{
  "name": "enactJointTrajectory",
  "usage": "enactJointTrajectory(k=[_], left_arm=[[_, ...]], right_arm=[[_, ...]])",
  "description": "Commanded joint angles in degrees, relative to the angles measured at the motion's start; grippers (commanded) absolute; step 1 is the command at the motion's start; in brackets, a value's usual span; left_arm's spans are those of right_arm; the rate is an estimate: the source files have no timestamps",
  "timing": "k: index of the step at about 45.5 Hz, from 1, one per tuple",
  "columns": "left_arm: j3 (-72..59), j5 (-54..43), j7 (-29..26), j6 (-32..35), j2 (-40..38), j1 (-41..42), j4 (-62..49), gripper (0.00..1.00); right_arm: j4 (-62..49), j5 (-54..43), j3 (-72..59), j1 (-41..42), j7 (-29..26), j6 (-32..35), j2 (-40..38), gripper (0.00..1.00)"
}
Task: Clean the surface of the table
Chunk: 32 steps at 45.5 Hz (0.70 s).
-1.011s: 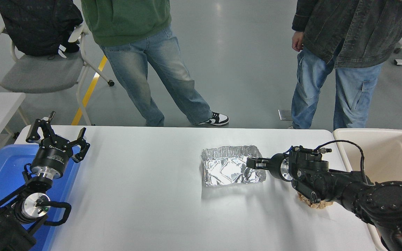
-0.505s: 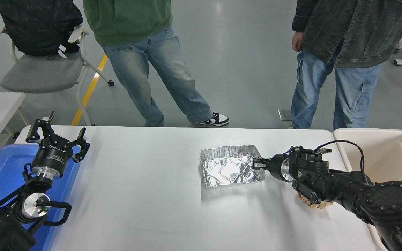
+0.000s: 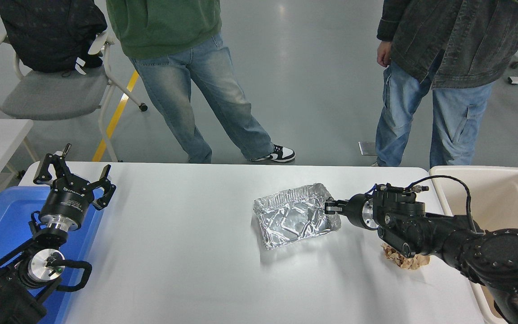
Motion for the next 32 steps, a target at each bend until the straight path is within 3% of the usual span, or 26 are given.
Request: enactJointTrajectory(k=[1, 12, 32], left_arm=[[0.00, 0.00, 0.00, 0.00, 0.00, 0.00, 0.00, 0.99], [0.00, 0.00, 0.00, 0.00, 0.00, 0.00, 0.00, 0.99], [0.00, 0.00, 0.00, 0.00, 0.00, 0.00, 0.00, 0.99]], right_arm=[[9.13, 1.86, 0.20, 3.34, 0.88, 0.83, -6.28, 0.00], [30.93, 4.49, 0.28, 9.85, 0.18, -0.31, -18.50, 0.00], [43.86, 4.58, 1.51, 14.77, 0.18, -1.01, -30.37, 0.00]])
